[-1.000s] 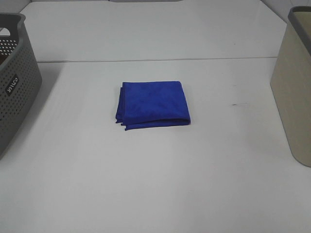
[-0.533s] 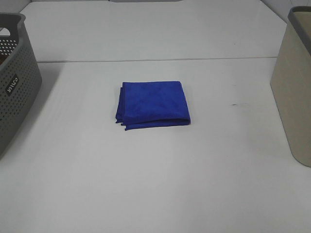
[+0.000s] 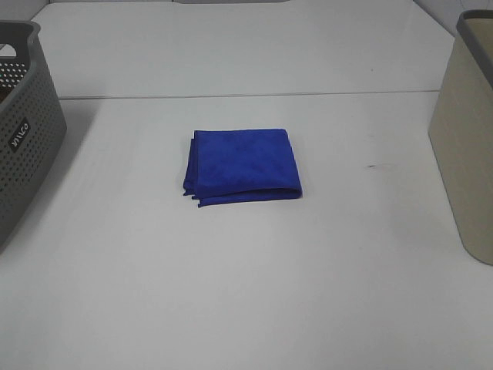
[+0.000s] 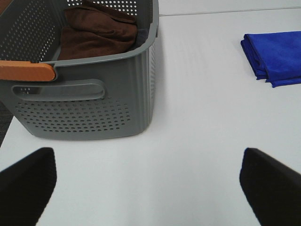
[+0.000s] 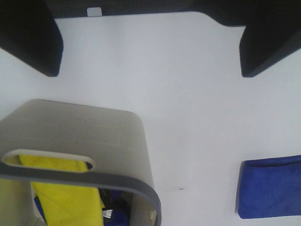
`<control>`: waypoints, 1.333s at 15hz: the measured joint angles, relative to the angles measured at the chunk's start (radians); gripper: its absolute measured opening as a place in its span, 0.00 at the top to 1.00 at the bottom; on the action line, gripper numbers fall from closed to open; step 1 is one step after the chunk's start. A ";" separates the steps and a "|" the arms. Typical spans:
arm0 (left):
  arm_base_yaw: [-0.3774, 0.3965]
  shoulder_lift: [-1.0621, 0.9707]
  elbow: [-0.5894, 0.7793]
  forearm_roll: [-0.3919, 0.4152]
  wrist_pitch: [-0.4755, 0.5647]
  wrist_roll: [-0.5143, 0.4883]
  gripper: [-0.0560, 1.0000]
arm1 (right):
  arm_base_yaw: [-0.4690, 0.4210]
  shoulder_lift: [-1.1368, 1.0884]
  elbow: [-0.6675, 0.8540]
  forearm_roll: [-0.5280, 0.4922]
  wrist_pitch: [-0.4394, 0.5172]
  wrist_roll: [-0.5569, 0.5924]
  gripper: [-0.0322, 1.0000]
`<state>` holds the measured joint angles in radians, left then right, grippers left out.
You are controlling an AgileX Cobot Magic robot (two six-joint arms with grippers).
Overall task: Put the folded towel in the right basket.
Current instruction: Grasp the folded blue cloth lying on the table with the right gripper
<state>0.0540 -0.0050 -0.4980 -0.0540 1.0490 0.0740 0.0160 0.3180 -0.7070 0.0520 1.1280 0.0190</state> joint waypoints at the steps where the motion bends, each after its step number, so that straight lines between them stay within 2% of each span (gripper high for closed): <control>1: 0.000 0.000 0.000 0.000 0.000 0.000 0.01 | 0.000 0.137 -0.090 0.022 0.009 0.000 0.03; 3: 0.000 0.000 0.000 0.000 0.000 0.000 0.01 | 0.000 0.359 -0.283 0.076 0.017 0.000 0.03; 6: 0.000 0.000 0.000 0.000 0.000 0.000 0.01 | 0.000 0.589 -0.439 0.184 0.009 0.000 0.03; 10: 0.000 0.000 0.000 0.000 0.000 0.000 0.01 | 0.011 0.938 -0.640 0.353 -0.043 -0.105 0.05; 13: 0.000 0.000 0.000 0.000 0.000 0.000 0.01 | 0.115 1.177 -0.758 0.375 -0.093 -0.114 0.06; 14: 0.000 0.000 0.000 0.000 0.000 0.000 0.01 | 0.186 1.383 -0.832 0.401 -0.138 -0.114 0.06; 16: 0.000 0.000 0.000 0.000 0.000 0.000 0.01 | 0.195 1.554 -0.904 0.457 -0.147 -0.115 0.06; 20: 0.000 0.000 0.000 0.000 0.000 0.000 0.01 | 0.195 1.846 -1.065 0.487 -0.136 -0.133 0.07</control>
<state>0.0540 -0.0050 -0.4980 -0.0540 1.0490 0.0740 0.2110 2.1640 -1.7720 0.5390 0.9920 -0.1140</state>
